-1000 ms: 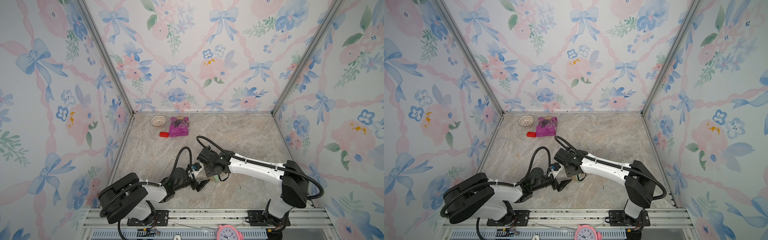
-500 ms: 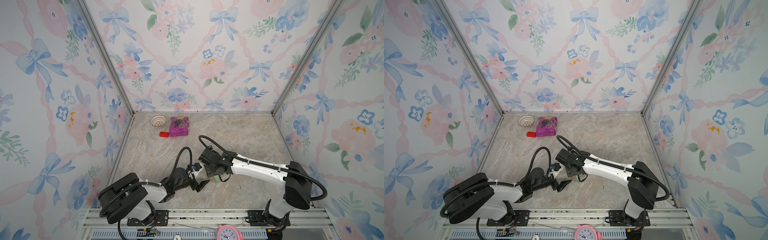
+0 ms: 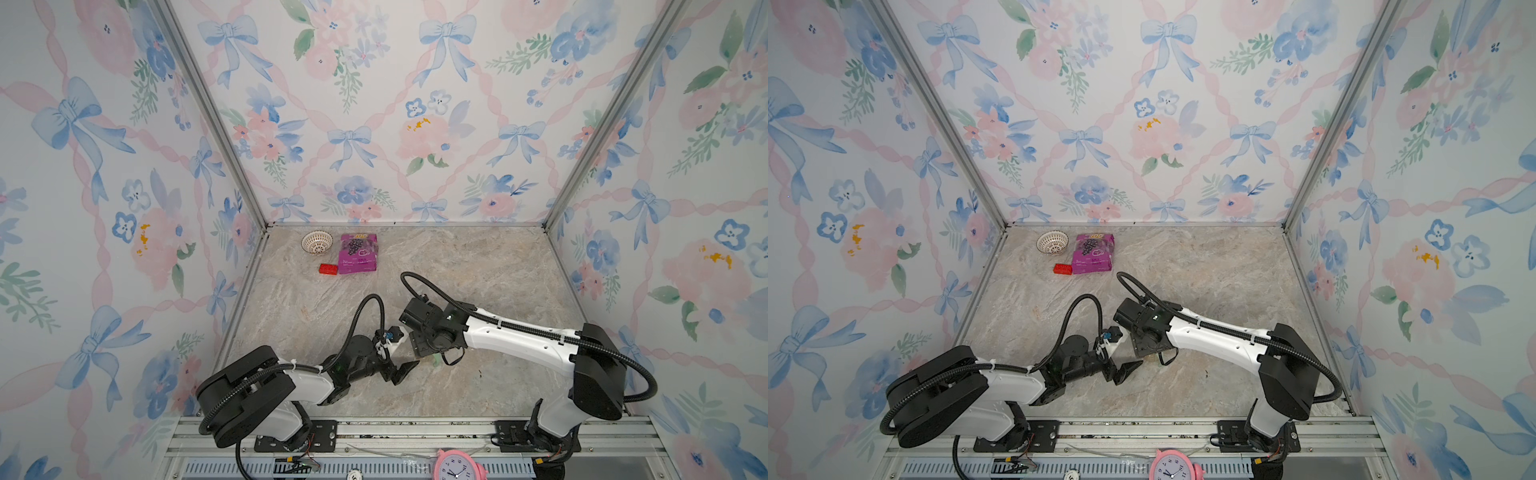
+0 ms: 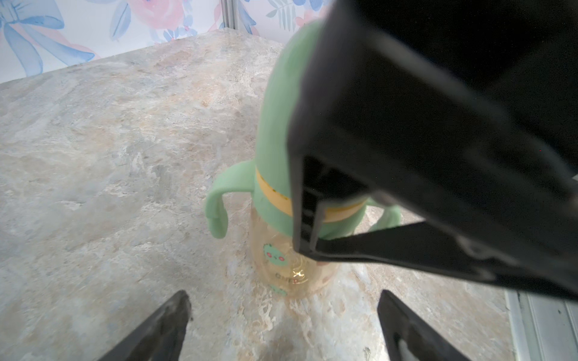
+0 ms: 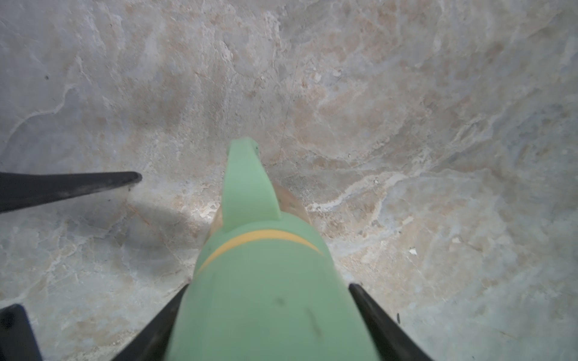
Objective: Assemble the baby bottles
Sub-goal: Place the baby bottle at the center of the board.
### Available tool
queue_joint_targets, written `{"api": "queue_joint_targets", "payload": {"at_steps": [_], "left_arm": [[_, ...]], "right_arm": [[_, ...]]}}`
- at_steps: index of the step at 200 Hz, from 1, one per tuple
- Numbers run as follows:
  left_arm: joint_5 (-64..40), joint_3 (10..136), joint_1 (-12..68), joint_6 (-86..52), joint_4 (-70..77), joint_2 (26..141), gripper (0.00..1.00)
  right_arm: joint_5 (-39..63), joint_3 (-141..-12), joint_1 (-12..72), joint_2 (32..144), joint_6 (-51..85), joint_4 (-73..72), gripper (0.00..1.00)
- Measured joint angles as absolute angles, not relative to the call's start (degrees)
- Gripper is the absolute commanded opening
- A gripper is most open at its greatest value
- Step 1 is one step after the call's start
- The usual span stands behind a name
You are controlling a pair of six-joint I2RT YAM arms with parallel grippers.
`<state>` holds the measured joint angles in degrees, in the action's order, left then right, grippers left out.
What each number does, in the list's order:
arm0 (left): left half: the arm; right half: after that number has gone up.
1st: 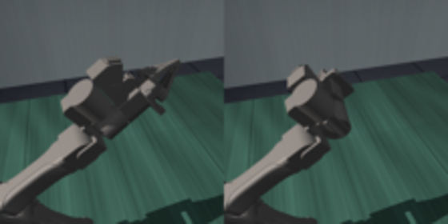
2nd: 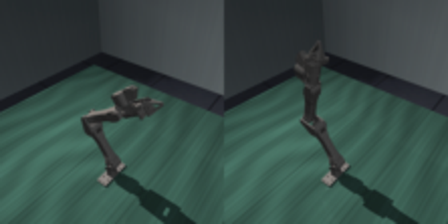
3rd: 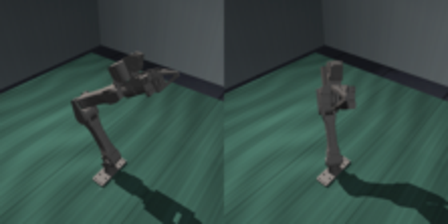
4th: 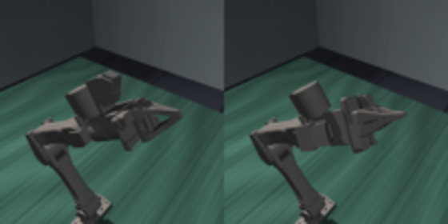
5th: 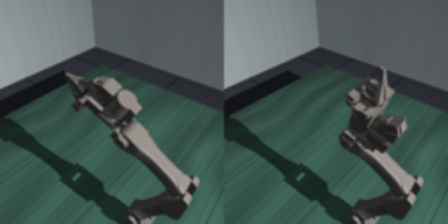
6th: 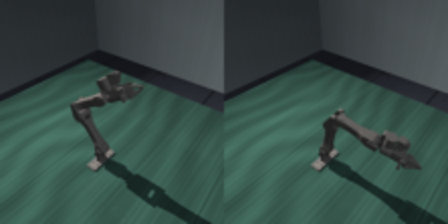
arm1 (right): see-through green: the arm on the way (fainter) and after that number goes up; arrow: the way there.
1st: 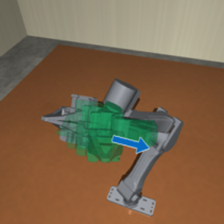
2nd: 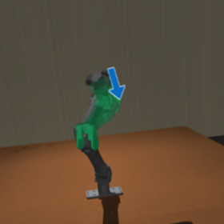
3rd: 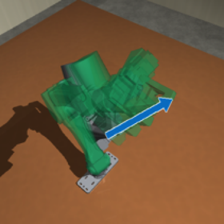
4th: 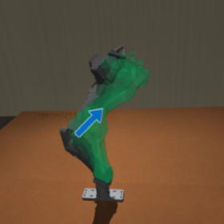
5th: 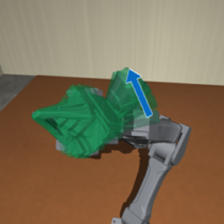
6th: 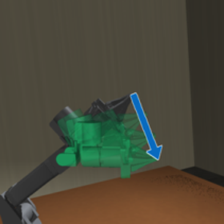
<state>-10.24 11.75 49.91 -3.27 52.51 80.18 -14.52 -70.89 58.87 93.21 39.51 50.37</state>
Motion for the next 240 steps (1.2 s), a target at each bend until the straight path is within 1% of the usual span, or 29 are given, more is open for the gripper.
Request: {"api": "queue_joint_targets", "payload": {"at_steps": [19, 57, 80, 114, 141, 177, 240], "left_arm": [[-10.2, 11.9, 49.9, -3.3, 52.5, 80.2, 0.95], [-10.2, 11.9, 49.9, -3.3, 52.5, 80.2, 0.95], [-10.3, 11.9, 49.9, -3.3, 52.4, 79.9, 0.96], [-10.2, 11.9, 49.9, -3.3, 52.3, 77.9, 0.95], [-10.2, 11.7, 49.9, -3.3, 52.0, 76.5, 0.96], [-9.8, 11.2, 49.9, -3.7, 51.0, 75.3, 0.95], [-8.6, 10.3, 49.9, -4.3, 49.5, 73.8, 0.95]], "right_arm": [[-13.3, -70.7, 58.5, 92.1, 39.4, 50.4, 0.86], [-10.6, -70.0, 57.0, 88.9, 39.2, 49.7, 0.95], [-8.7, -70.0, 56.1, 86.9, 38.6, 49.6, 0.97], [-7.2, -71.6, 54.0, 87.1, 36.8, 51.8, 1.0], [-5.8, -75.6, 52.9, 89.5, 34.2, 53.8, 0.97], [-4.2, -80.8, 52.5, 94.3, 31.0, 55.4, 0.96], [-5.5, -81.2, 52.0, 100.7, 28.6, 58.7, 0.97]]}}
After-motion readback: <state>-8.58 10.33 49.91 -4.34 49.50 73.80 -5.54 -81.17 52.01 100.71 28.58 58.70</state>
